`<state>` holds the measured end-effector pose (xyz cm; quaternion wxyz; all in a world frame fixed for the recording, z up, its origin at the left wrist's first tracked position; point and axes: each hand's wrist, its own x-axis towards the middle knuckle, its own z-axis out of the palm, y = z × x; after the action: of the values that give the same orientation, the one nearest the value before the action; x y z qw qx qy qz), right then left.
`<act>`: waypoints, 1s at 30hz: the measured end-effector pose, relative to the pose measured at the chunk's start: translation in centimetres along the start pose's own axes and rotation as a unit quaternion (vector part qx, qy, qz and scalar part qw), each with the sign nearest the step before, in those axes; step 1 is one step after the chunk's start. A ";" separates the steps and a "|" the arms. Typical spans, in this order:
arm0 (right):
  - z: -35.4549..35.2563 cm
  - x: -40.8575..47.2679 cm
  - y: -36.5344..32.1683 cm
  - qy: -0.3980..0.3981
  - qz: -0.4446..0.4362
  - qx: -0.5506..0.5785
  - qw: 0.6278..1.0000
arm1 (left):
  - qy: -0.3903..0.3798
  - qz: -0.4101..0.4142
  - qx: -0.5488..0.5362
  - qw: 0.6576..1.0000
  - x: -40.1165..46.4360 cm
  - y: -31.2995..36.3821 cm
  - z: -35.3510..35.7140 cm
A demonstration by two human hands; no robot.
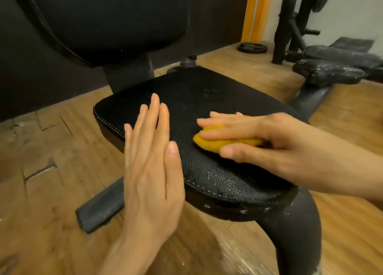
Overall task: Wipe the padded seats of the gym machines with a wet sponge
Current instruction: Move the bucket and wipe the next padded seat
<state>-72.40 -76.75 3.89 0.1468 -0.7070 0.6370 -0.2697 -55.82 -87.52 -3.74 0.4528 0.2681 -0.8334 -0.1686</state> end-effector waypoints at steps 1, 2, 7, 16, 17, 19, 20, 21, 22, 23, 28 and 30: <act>-0.3 -1.3 0.0 -0.005 -0.007 -0.002 1.000 | 0.001 0.001 0.000 1.000 0.0 -0.1 0.0; -0.7 -2.1 0.2 -0.012 -0.014 -0.014 1.000 | 0.004 0.000 0.000 1.000 0.0 -0.1 0.0; -3.1 -0.7 1.2 0.038 0.134 -0.029 0.990 | 0.005 0.008 -0.004 1.000 0.1 -0.1 -0.1; -0.3 -1.4 -2.0 0.021 0.089 -0.033 0.995 | 0.021 0.005 -0.012 1.000 0.1 -0.1 0.1; -1.4 -2.4 -1.5 0.052 0.118 -0.020 0.991 | 0.019 0.008 -0.013 1.000 0.1 -0.1 0.1; -1.5 -3.5 -1.4 0.097 0.135 -0.030 0.986 | 0.026 0.007 -0.011 1.000 0.0 -0.2 0.2; -0.6 -3.2 -1.9 0.101 0.131 -0.046 0.985 | 0.033 0.005 -0.014 0.999 0.0 -0.2 0.3; 0.6 -2.4 -2.7 0.098 0.120 -0.066 0.986 | 0.036 0.003 -0.024 0.999 0.1 -0.1 0.3; 2.0 -1.5 -3.7 0.086 0.099 -0.088 0.987 | 0.036 0.002 -0.039 0.999 0.2 0.0 0.4; 3.3 -0.7 -4.7 0.070 0.071 -0.100 0.990 | 0.034 0.003 -0.057 0.998 0.2 0.1 0.3; 1.6 -3.7 -3.8 0.074 0.079 -0.070 0.992 | 0.047 0.009 -0.085 0.995 -0.6 -2.0 -0.4; 0.7 -5.7 -3.3 0.102 0.110 -0.070 0.986 | 0.057 -0.013 -0.078 0.995 -1.0 -3.7 -0.5</act>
<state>-69.58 -70.77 4.01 0.0604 -0.6100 0.7398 -0.2773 -53.84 -89.89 -6.05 0.5173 0.2516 -0.7869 -0.2232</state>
